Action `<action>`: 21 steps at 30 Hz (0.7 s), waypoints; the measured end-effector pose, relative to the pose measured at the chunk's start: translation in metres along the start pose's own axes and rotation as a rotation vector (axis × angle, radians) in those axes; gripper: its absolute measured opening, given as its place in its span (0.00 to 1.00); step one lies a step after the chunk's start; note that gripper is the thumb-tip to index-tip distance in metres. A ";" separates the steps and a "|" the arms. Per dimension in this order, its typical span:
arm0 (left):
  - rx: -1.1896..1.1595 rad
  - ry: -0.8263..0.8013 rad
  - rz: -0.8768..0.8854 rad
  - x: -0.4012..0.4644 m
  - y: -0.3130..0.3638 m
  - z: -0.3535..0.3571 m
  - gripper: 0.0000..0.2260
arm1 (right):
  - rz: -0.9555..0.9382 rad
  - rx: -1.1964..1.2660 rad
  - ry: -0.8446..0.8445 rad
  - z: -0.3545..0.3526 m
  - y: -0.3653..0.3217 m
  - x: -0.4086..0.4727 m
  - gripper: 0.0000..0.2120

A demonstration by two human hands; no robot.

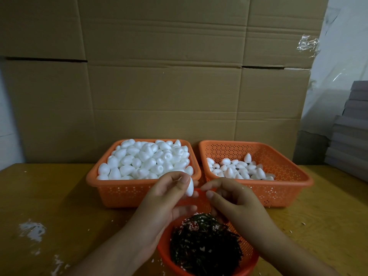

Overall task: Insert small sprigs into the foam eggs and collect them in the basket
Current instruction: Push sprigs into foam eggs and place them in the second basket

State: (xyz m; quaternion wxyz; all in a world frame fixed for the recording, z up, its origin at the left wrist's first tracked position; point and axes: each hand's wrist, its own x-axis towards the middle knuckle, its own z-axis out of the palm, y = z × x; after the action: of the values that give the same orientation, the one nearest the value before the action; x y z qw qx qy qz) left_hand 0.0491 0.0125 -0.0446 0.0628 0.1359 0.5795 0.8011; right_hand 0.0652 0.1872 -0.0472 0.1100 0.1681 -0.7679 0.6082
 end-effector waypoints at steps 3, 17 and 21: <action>0.049 0.018 -0.009 -0.001 0.000 0.000 0.11 | 0.003 -0.006 0.004 0.000 0.000 0.000 0.07; -0.033 -0.041 -0.037 -0.002 0.006 0.001 0.20 | 0.005 0.010 0.003 0.000 -0.001 0.000 0.06; -0.027 -0.057 -0.024 -0.002 0.005 0.001 0.19 | -0.001 -0.001 0.003 0.000 -0.001 -0.001 0.07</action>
State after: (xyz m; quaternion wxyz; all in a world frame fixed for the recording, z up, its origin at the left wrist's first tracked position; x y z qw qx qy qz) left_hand 0.0516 0.0109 -0.0396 0.0907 0.1510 0.5681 0.8039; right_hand 0.0664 0.1871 -0.0463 0.1117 0.1674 -0.7679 0.6082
